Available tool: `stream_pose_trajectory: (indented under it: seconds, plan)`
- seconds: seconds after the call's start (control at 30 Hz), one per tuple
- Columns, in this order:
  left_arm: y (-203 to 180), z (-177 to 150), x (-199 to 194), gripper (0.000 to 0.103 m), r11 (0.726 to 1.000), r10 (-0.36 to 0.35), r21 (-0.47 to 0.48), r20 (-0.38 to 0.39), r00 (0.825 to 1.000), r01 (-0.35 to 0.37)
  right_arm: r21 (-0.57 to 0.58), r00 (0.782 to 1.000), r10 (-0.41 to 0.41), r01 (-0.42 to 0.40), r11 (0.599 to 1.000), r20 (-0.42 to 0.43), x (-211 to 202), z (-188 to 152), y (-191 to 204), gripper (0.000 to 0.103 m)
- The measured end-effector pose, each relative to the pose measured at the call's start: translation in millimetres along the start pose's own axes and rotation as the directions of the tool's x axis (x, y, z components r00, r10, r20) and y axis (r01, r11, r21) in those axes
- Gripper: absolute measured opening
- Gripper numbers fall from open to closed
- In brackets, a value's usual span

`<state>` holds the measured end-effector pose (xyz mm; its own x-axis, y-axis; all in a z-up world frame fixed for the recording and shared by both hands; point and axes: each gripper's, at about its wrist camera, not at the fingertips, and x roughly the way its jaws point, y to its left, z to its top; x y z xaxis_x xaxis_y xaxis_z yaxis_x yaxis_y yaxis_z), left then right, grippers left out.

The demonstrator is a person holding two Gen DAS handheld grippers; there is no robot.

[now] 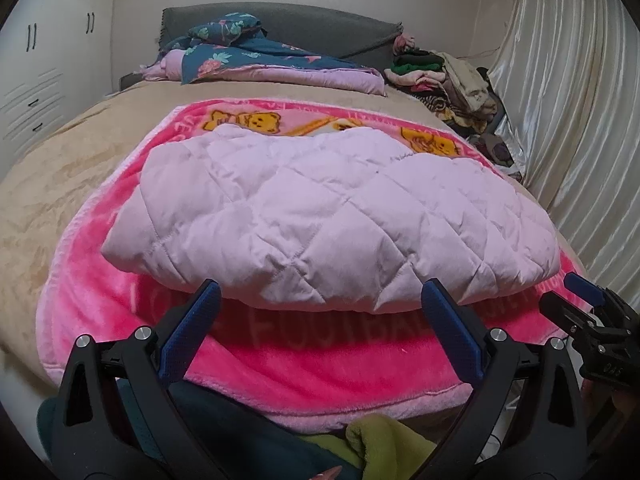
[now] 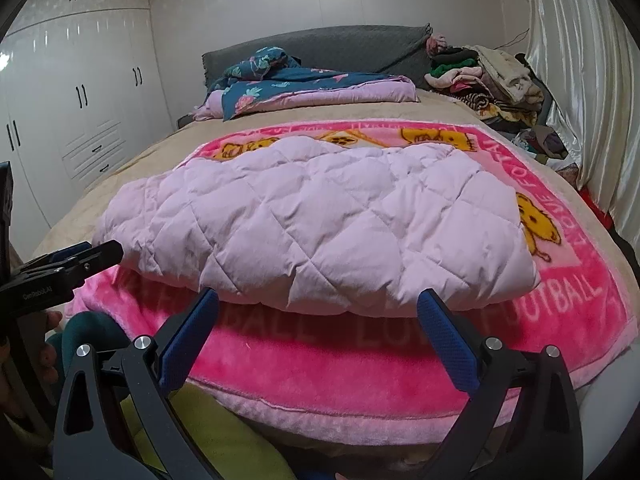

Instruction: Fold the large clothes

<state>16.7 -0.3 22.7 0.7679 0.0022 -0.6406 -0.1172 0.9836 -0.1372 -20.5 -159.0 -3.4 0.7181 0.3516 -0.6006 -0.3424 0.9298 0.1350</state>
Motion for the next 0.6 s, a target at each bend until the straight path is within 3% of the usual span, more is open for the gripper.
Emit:
stream_pose_trajectory:
  seconds: [0.6]
  plan:
    - [0.2,-0.7,-0.3,0.094,1.000,0.007,-0.004,-0.005,1.000,-0.007,-0.001,1.000,0.002,-0.002,1.000,-0.001,1.1,-0.6,0.5,0.099]
